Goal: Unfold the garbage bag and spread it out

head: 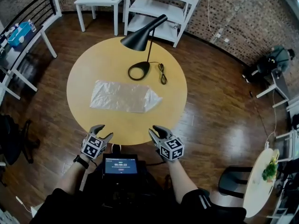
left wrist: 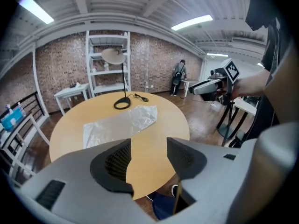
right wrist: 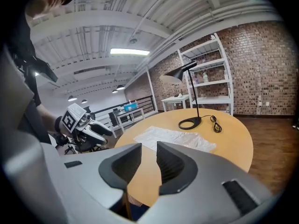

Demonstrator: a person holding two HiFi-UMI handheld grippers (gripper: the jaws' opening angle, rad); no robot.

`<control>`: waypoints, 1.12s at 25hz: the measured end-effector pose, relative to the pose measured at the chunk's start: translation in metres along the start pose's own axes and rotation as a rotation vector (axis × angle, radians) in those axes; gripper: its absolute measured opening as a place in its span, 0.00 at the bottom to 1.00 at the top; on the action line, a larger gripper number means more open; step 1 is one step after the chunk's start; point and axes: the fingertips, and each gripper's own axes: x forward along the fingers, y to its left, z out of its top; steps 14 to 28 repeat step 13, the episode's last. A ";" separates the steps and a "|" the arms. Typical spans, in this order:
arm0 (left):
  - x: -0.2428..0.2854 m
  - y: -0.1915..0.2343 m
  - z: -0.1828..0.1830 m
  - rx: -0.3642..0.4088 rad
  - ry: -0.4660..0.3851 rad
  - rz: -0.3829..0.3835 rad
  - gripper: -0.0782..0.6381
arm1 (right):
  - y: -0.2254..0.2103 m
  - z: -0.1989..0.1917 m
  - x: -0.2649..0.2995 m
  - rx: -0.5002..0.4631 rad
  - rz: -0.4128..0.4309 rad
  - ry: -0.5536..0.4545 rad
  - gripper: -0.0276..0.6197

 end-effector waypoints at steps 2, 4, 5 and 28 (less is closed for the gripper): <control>-0.015 0.000 -0.003 0.000 -0.019 0.013 0.45 | 0.009 -0.006 -0.007 0.015 -0.003 0.000 0.23; -0.031 0.005 -0.010 -0.008 -0.033 0.030 0.45 | 0.021 -0.009 -0.011 0.028 0.000 -0.008 0.23; -0.037 0.007 -0.012 -0.006 -0.039 0.036 0.45 | 0.027 -0.008 -0.012 0.031 0.001 -0.015 0.23; -0.075 0.013 -0.019 -0.019 -0.031 -0.004 0.45 | 0.057 0.007 -0.016 0.065 -0.023 -0.055 0.23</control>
